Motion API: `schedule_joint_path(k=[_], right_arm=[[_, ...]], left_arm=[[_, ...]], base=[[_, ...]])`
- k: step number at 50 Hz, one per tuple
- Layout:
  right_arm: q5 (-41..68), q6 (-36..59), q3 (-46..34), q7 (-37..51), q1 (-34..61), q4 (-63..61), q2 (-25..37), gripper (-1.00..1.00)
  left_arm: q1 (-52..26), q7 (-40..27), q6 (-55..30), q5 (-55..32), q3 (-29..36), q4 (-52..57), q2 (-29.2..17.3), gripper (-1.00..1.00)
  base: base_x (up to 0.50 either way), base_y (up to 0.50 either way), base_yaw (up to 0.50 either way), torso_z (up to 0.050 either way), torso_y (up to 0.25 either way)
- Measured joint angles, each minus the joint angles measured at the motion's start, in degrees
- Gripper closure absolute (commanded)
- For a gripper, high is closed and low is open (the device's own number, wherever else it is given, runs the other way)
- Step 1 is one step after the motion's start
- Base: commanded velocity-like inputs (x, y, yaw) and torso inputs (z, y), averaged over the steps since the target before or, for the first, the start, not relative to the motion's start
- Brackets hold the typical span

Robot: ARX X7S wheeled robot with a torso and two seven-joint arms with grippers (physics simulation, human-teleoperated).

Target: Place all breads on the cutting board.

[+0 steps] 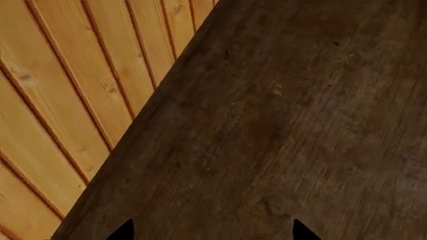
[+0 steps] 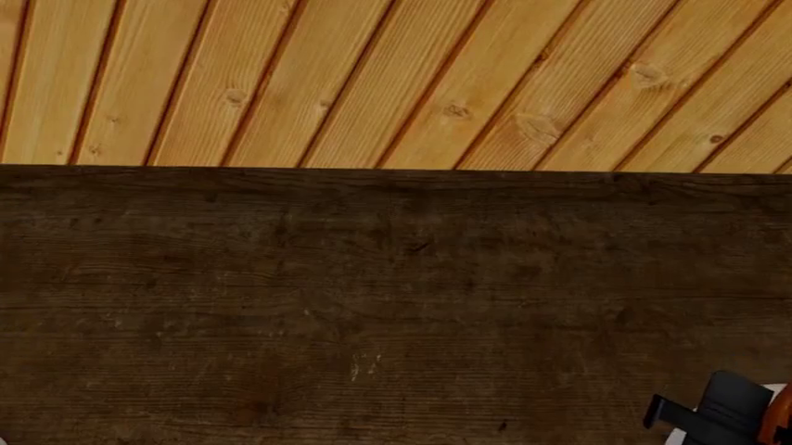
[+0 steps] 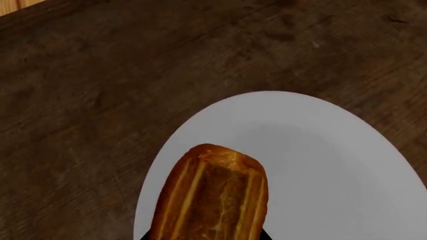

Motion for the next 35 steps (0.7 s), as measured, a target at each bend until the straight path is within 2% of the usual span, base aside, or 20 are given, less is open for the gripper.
schedule_joint_path(k=[11, 35], right_arm=[[-0.1, 0.2, 0.2, -0.2, -0.2, 0.3, -0.6, 1.0], [-1.4, -1.7, 0.0, -2.1, -2.5, 0.1, -0.5, 1.0]], left_arm=[[-7.9, 11.6, -0.1, 2.1, 9.0, 5.6, -3.9, -1.0], [-24.9, 25.9, -0.9, 4.4, 25.7, 15.5, -11.3, -1.0]], base=[[0.0, 0.0, 0.0, 0.0, 0.001], [0.0, 0.0, 0.0, 0.0, 0.0]])
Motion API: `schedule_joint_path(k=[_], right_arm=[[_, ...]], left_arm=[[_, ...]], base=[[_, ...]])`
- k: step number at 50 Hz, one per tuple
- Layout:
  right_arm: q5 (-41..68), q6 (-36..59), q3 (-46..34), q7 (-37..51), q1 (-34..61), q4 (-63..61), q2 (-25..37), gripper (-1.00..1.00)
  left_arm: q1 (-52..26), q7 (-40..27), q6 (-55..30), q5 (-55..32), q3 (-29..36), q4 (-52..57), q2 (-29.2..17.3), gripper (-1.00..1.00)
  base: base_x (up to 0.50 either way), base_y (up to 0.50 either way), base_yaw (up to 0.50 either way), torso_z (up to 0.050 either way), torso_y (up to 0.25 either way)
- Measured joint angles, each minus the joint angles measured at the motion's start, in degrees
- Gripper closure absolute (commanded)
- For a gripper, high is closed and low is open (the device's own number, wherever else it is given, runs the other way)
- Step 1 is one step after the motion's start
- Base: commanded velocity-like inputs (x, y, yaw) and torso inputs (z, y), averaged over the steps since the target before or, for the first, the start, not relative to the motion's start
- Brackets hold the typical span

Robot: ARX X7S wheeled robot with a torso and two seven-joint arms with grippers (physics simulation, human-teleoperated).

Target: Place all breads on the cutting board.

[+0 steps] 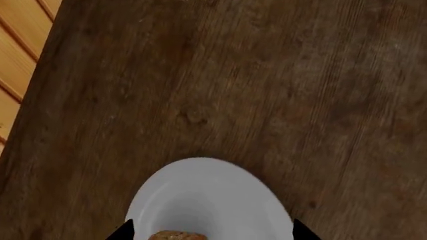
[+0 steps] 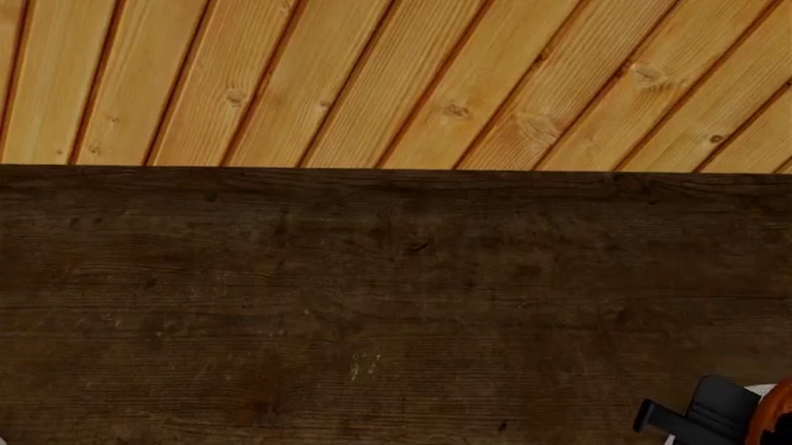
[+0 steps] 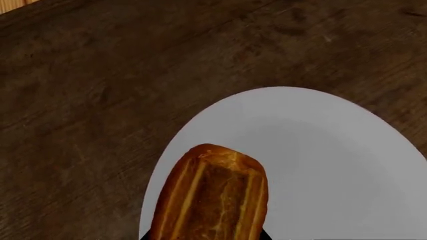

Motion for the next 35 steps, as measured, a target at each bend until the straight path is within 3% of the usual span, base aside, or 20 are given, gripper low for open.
schedule_joint_path(k=[15, 35], right_arm=[[-0.8, -0.9, -0.2, -0.7, -1.3, 0.2, -0.3, 1.0], [-1.4, -1.3, -0.1, -1.4, -2.3, 0.9, -1.3, 1.0]], left_arm=[[-4.4, 9.2, -0.2, 7.4, 6.6, 7.0, -6.7, -1.0], [-4.8, 34.1, 1.5, 43.0, 15.1, 5.5, -8.8, -1.0]], base=[[0.0, 0.0, 0.0, 0.001, 0.001], [0.0, 0.0, 0.0, 0.0, 0.001]])
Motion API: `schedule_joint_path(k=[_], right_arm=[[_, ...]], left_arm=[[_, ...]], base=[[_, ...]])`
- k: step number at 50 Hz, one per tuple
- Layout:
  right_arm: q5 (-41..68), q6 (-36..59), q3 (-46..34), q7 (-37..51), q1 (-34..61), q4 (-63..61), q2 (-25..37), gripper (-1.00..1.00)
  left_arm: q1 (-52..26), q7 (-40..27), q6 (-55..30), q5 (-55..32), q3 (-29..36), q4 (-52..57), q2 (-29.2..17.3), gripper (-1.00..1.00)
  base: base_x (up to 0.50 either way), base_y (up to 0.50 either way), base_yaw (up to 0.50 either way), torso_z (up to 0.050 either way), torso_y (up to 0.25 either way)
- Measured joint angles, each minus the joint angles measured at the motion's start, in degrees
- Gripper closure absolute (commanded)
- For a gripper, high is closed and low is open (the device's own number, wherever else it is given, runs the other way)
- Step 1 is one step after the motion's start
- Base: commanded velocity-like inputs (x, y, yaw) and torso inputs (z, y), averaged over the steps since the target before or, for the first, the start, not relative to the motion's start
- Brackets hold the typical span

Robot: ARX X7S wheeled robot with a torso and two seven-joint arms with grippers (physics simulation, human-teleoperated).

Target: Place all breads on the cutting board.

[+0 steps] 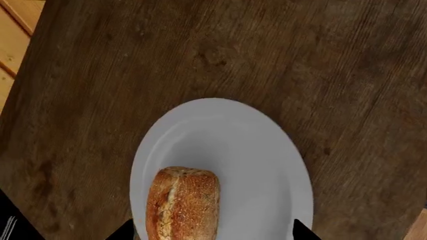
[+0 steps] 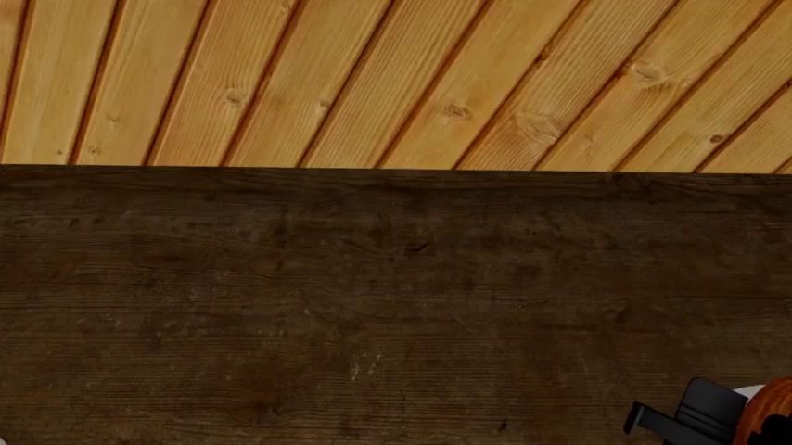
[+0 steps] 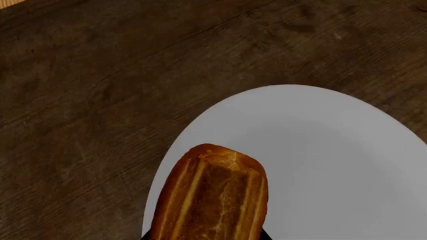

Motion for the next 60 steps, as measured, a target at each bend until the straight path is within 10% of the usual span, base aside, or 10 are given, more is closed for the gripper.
schedule_joint_path(k=[16, 60], right_arm=[[-0.5, -0.6, -0.1, -0.5, -1.0, 0.5, -0.8, 1.0], [-1.5, -0.8, 0.0, -0.3, -2.6, 1.0, -2.2, 1.0]], left_arm=[[2.5, 2.0, 3.8, 11.0, 4.8, -7.1, 0.0, -1.0], [20.2, -15.7, 11.1, -3.8, 1.0, -22.3, 5.3, -1.0]], base=[[0.0, 0.0, 0.0, 0.0, 0.0], [0.0, 0.0, 0.0, 0.0, 0.001]])
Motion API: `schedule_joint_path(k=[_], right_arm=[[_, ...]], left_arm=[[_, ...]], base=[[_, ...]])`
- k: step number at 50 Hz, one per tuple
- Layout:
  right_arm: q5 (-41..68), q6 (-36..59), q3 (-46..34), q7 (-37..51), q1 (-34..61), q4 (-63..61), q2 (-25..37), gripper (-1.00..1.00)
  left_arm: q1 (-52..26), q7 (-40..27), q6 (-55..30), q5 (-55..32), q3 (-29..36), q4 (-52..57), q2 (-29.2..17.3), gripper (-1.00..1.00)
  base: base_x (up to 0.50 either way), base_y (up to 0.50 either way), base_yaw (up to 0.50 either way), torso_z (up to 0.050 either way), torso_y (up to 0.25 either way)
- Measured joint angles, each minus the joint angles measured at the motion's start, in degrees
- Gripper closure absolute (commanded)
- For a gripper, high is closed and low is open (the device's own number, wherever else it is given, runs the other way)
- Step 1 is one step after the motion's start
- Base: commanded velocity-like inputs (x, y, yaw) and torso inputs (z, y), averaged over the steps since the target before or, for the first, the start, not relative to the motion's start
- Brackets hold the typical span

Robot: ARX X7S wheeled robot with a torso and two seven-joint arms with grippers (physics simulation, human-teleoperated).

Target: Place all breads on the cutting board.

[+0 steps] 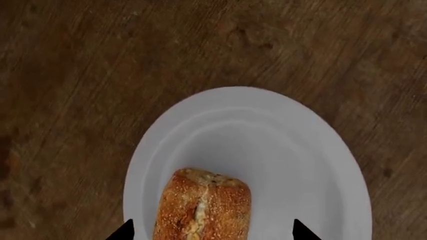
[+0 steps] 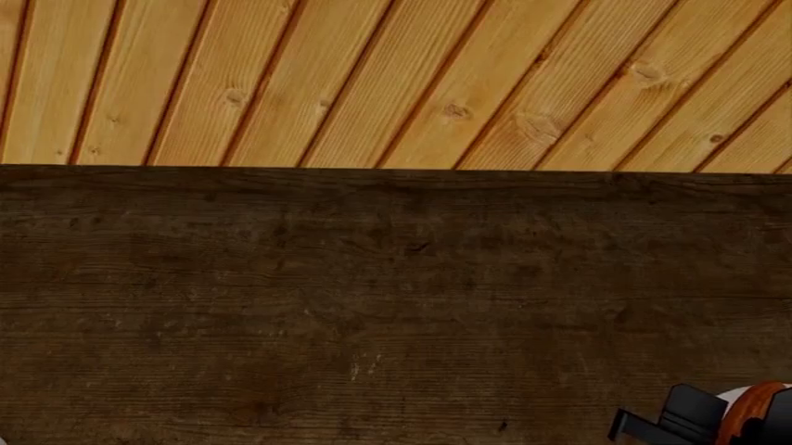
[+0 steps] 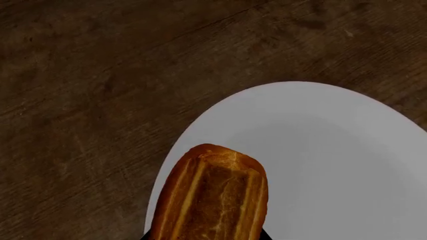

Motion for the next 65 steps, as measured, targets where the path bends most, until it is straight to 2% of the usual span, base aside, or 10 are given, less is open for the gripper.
schedule_joint_path(k=[17, 42, 65], right_arm=[[-0.3, -0.5, 0.1, -0.2, -0.8, 0.1, -0.4, 1.0], [-0.9, -1.0, 0.3, -0.6, -1.7, -0.1, -0.8, 1.0], [-1.2, -1.3, 0.4, -1.1, -2.6, -0.4, -0.4, 1.0]], left_arm=[[2.5, 0.2, 0.6, 4.6, 3.5, -0.8, -0.6, -1.0], [6.2, -2.9, 1.8, 6.7, 5.7, -2.9, 0.0, -1.0], [10.6, -8.3, 3.8, 4.1, 5.0, -6.3, 2.3, -1.0]], base=[[0.0, 0.0, 0.0, 0.001, 0.001], [0.0, 0.0, 0.0, 0.0, 0.0], [0.0, 0.0, 0.0, 0.0, 0.0]])
